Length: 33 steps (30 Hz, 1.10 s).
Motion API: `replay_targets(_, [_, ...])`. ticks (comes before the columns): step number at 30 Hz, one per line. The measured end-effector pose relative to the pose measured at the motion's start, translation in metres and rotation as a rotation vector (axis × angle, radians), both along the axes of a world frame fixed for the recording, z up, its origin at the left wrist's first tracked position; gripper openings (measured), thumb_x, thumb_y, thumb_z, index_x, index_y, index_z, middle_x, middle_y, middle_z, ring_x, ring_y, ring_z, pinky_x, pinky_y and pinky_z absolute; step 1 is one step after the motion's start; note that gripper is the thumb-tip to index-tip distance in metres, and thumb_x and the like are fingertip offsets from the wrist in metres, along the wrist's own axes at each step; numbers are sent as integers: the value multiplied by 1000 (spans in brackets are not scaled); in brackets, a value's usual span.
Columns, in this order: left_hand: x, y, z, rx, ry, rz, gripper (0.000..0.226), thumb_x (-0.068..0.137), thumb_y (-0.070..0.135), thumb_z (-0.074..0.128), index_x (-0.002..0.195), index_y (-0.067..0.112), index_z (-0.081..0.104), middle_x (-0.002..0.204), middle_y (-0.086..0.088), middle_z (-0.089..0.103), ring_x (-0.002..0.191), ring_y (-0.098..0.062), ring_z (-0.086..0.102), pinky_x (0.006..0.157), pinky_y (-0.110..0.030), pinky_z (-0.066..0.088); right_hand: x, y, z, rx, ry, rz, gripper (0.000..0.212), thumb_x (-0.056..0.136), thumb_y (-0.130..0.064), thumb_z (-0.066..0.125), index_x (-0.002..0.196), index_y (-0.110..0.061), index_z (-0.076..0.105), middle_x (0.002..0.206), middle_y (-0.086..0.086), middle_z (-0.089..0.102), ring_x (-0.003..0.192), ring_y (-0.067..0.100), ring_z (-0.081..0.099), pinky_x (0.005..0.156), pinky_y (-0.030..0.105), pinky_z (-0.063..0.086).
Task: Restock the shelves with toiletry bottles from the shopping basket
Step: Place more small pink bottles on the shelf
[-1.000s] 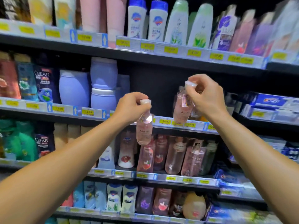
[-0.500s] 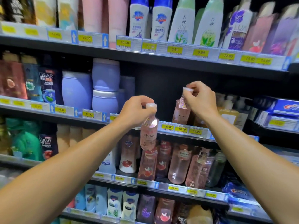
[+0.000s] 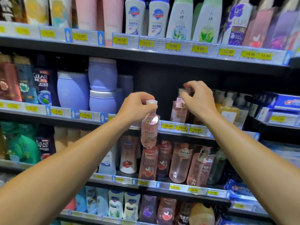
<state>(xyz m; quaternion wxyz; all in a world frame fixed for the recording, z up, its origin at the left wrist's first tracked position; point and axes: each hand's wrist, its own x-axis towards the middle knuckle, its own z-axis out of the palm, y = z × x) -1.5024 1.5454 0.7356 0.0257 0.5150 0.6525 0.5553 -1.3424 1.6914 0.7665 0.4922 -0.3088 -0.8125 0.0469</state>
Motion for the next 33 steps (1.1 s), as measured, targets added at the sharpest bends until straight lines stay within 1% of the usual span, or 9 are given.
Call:
replay_targets(5, [8, 3, 11, 46, -32, -100, 8, 79, 24, 68, 83, 18, 73, 73, 4, 69, 64, -6, 55, 63, -27, 45, 13, -42, -42, -16, 153, 219, 24, 83, -18, 60, 106, -21, 68, 104, -9, 61, 87, 4, 61, 80, 23, 52])
replay_targets(9, [25, 12, 17, 86, -73, -180, 5, 79, 24, 72, 84, 24, 73, 73, 5, 71, 62, -2, 58, 61, -23, 45, 26, -60, -81, -195, 3, 317, 52, 82, -35, 68, 131, -28, 53, 126, -16, 53, 115, 0, 51, 92, 17, 40])
replay_targets(12, [45, 22, 19, 70, -63, -272, 17, 73, 32, 76, 86, 23, 74, 73, 6, 71, 63, -1, 62, 59, -21, 49, 36, -65, -98, -307, -15, 335, 69, 75, -47, 69, 136, -45, 36, 127, -34, 44, 118, -13, 42, 87, 4, 32])
replay_targets(15, [64, 33, 19, 44, -63, -316, 11, 77, 27, 76, 86, 22, 74, 75, 5, 72, 67, -5, 64, 62, -27, 51, 45, -68, -103, -391, 93, 296, 65, 67, -49, 71, 112, -71, 30, 108, -44, 53, 102, -16, 54, 74, 2, 41])
replay_targets(18, [79, 43, 17, 44, -32, -357, 5, 79, 26, 73, 83, 24, 74, 72, 8, 71, 64, -2, 63, 62, -25, 50, 57, -64, -107, -372, 189, 253, 63, 65, -43, 73, 111, -66, 36, 104, -44, 55, 95, -10, 60, 72, 9, 48])
replay_targets(22, [79, 51, 19, 72, -40, -368, 20, 75, 43, 70, 88, 28, 74, 82, 11, 73, 78, -4, 68, 71, -27, 57, 77, -55, -113, -376, 227, 203, 67, 65, -46, 77, 123, -49, 44, 107, -42, 55, 100, -10, 58, 80, 20, 51])
replay_targets(24, [69, 57, 20, 124, 9, -266, 26, 73, 46, 68, 92, 30, 74, 86, 13, 72, 82, -4, 67, 76, -27, 55, 89, -51, -114, -381, 242, 174, 64, 63, -48, 77, 117, -56, 45, 106, -44, 54, 100, -12, 58, 79, 15, 50])
replay_targets(28, [46, 70, 13, 162, 86, -44, 30, 74, 35, 73, 103, 29, 70, 90, 13, 68, 77, 4, 62, 67, -7, 44, 107, -44, -111, -372, 278, 136, 57, 63, -43, 77, 109, -57, 46, 101, -44, 57, 90, -12, 61, 67, 5, 46])
replay_targets(33, [34, 89, -4, -26, 163, 15, 68, 72, 37, 82, 131, 18, 53, 118, 3, 59, 96, -14, 60, 75, -22, 46, 116, -35, -109, -347, 292, 115, 59, 70, -28, 82, 107, -56, 46, 101, -47, 55, 90, -16, 59, 64, 2, 43])
